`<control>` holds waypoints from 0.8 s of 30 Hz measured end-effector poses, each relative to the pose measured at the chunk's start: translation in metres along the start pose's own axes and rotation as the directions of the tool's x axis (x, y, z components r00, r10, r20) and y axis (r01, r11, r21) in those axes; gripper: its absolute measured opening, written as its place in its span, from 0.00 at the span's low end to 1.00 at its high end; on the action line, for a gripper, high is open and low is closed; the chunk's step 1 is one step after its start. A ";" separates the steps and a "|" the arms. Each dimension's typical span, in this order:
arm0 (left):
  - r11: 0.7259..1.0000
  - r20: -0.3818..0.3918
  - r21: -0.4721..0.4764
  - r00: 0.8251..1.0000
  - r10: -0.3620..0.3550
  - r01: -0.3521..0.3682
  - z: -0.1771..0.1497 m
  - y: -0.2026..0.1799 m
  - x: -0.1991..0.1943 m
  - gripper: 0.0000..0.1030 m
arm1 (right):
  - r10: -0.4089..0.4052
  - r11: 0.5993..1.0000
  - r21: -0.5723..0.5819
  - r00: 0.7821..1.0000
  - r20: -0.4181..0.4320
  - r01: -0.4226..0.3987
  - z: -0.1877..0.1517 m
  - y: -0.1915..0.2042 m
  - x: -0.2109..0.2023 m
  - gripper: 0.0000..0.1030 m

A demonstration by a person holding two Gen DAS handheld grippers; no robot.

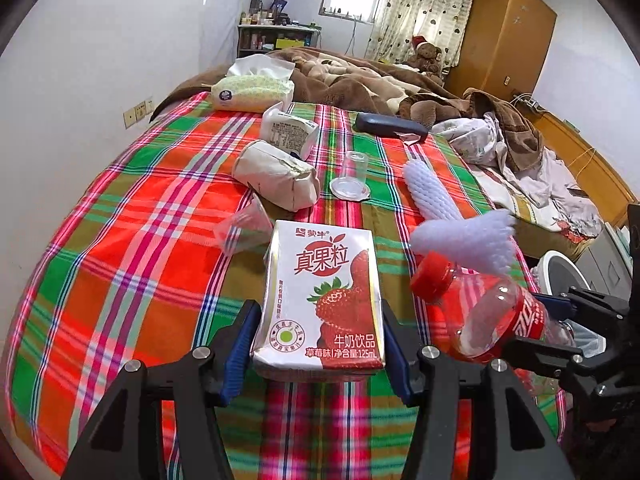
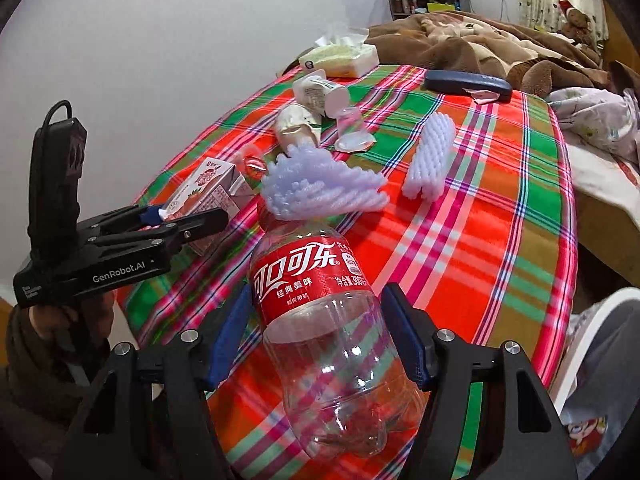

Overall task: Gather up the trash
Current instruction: 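Carry the carton and the Coca-Cola bottle over the white bin with both tools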

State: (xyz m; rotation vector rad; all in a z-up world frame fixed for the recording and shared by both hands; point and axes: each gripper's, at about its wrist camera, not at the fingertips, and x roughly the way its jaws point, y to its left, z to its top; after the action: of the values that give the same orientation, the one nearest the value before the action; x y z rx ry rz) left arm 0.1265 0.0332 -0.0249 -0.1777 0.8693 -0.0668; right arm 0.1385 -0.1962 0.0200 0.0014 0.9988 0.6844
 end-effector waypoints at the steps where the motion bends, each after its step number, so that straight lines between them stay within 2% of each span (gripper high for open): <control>1: 1.000 0.004 -0.003 1.000 -0.006 0.006 -0.002 0.000 -0.004 0.55 | 0.008 1.000 -0.001 1.000 0.008 -0.008 -0.003 0.004 -0.004 0.66; 4: 1.000 0.027 0.003 1.000 -0.002 0.002 -0.006 -0.001 -0.018 0.55 | 0.024 1.000 -0.014 0.999 0.021 -0.024 -0.010 0.011 -0.013 0.66; 13: 0.999 0.062 0.046 0.998 -0.011 0.008 -0.023 -0.016 -0.049 0.55 | 0.003 1.000 0.020 0.997 0.079 -0.005 -0.035 0.014 -0.039 0.66; 24: 0.988 0.084 0.141 0.993 -0.079 0.067 -0.036 -0.061 -0.067 0.55 | -0.104 0.988 0.132 0.977 0.184 0.080 -0.059 0.000 -0.077 0.66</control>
State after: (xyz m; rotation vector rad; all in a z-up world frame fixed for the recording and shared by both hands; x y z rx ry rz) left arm 0.0564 -0.0227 0.0141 -0.0826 0.7663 -0.1856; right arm 0.0654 -0.2542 0.0461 0.1269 0.8503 0.5256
